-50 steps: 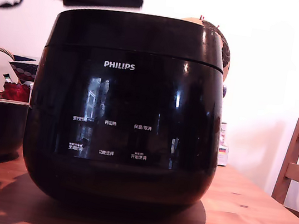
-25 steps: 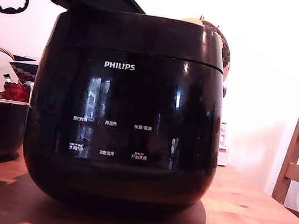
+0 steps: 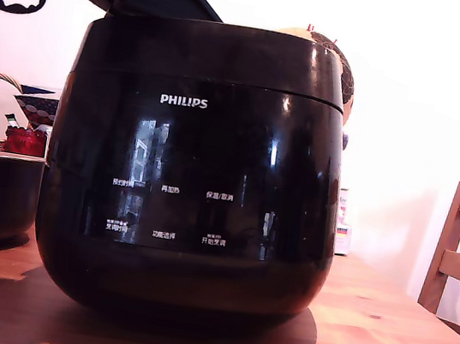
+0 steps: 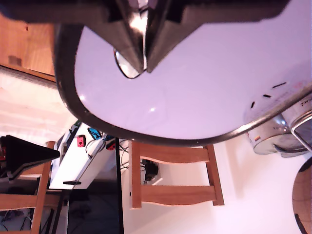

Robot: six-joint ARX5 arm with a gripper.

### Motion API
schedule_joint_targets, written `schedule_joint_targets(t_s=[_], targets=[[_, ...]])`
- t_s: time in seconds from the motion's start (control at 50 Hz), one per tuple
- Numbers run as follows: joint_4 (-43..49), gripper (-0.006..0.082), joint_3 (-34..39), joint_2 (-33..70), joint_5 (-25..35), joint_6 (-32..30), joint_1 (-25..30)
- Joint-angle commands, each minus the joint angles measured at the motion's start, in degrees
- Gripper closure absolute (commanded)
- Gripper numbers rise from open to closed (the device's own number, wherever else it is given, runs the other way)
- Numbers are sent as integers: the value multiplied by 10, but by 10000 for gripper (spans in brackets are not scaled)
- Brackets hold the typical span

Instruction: Open the rice cooker by pressing the large metal button on the top of its lid with medium force

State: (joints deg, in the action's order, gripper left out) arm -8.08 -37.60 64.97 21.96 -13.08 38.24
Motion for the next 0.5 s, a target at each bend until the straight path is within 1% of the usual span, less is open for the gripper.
schedule_joint_targets(t_s=[0.0, 0.48], targets=[[57, 787, 53, 43, -17, -9, -1], [84, 788, 53, 97, -25, -19, 1]])
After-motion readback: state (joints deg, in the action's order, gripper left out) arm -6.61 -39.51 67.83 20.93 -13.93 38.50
